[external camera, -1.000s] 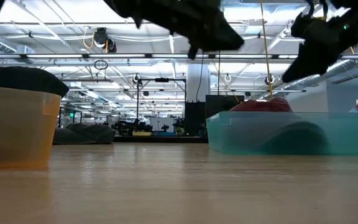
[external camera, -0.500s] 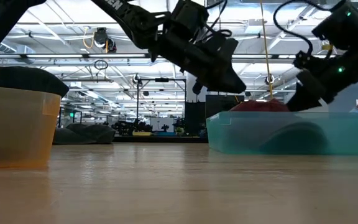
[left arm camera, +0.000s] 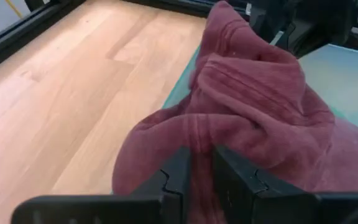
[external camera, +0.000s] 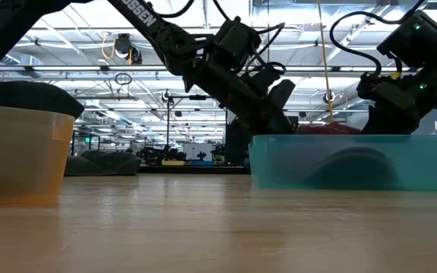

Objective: Pick & Place hat
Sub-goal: Put the red cap into the blue bin

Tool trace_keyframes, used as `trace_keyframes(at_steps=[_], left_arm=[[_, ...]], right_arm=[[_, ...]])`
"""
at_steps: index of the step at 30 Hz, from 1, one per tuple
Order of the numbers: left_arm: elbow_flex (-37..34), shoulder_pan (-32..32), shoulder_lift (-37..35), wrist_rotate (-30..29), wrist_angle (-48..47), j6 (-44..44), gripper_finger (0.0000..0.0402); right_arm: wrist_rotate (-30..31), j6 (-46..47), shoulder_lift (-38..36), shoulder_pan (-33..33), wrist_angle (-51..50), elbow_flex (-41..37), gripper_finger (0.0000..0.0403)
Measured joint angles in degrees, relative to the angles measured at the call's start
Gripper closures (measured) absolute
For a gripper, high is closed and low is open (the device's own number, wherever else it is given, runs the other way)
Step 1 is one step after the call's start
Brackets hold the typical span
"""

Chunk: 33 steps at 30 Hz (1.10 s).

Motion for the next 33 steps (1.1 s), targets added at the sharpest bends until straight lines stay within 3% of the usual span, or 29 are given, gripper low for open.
trace_keyframes(at_steps=[6,15,21,27,33], left_arm=[[0.02,0.26,0.04,-0.05,-1.06,0.04,0.0330],[0.02,0.39,0.04,-0.07,-2.01,0.10,0.0330],[0.02,0.39,0.04,-0.09,-2.03,0.15,0.0330],[0.02,0.41,0.04,-1.16,-2.62,0.17,0.0330],[0.02,0.65,0.04,-1.88,-3.36,0.18,0.0330]], right_arm=[[-1.67,-2.19,-1.04,-0.99,-0.98,0.31,0.0330],[-2.68,-1.42,-5.22,-1.00,-6.08,8.53,0.0330],[9.30,-7.09,-2.69,-1.28,5.14,5.04,0.0330],[4.42,-2.46,1.41,-3.27,1.20,1.00,0.0330],[4.46,-1.32,0.72,-4.85,-4.32,0.48,0.0330]])
